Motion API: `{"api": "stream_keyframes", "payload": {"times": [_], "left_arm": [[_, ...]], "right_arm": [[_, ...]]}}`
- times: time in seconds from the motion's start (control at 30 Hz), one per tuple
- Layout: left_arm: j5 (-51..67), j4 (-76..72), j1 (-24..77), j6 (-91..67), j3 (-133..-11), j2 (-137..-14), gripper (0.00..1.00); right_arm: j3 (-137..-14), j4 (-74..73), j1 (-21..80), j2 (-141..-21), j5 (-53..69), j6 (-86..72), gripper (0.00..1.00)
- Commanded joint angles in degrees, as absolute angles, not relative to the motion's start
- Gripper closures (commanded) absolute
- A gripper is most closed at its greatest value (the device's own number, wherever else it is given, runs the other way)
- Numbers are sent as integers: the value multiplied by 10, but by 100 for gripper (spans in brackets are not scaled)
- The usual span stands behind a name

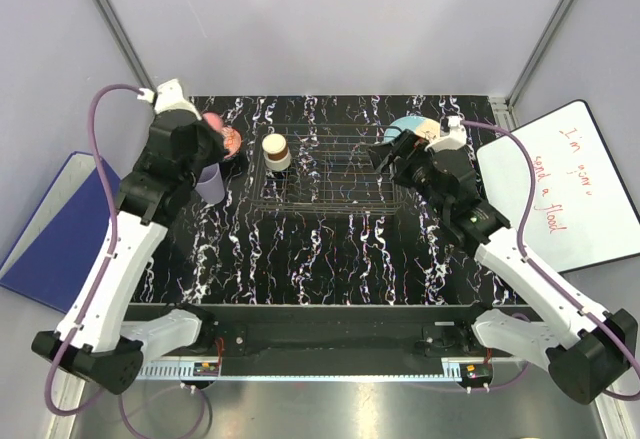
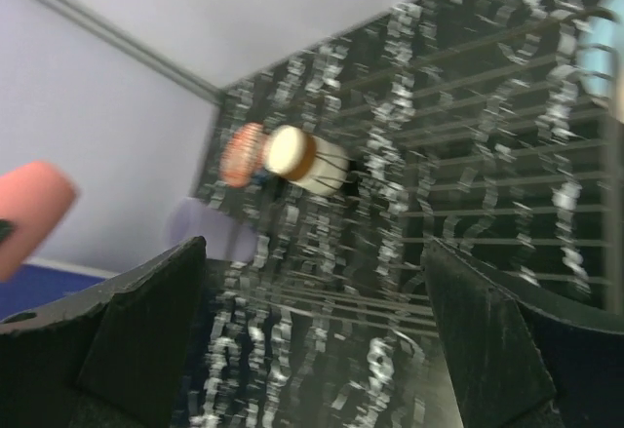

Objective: Unload the mixed dishes from the dish rack
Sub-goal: Place the cup at the center of the board.

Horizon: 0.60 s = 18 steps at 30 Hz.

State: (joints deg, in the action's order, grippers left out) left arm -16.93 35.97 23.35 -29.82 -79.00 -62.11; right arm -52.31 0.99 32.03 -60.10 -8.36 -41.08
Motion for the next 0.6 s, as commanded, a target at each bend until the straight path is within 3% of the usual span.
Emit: {"api": "stream_keyframes", "payload": {"times": [0.0,0.2,0.57], "left_arm": [[-260,461,165,-290,-783,-642,100],[-222,479,89,-298,-822,-736,100],[-156,482,59,-307,-875,-851,100]], "right_arm": [[-533,-108,321,-591,-165,-356,0],[-510,-112,321,-578,-154,-355,0],[-467,-91,321,-570,-140,-349,0]]}}
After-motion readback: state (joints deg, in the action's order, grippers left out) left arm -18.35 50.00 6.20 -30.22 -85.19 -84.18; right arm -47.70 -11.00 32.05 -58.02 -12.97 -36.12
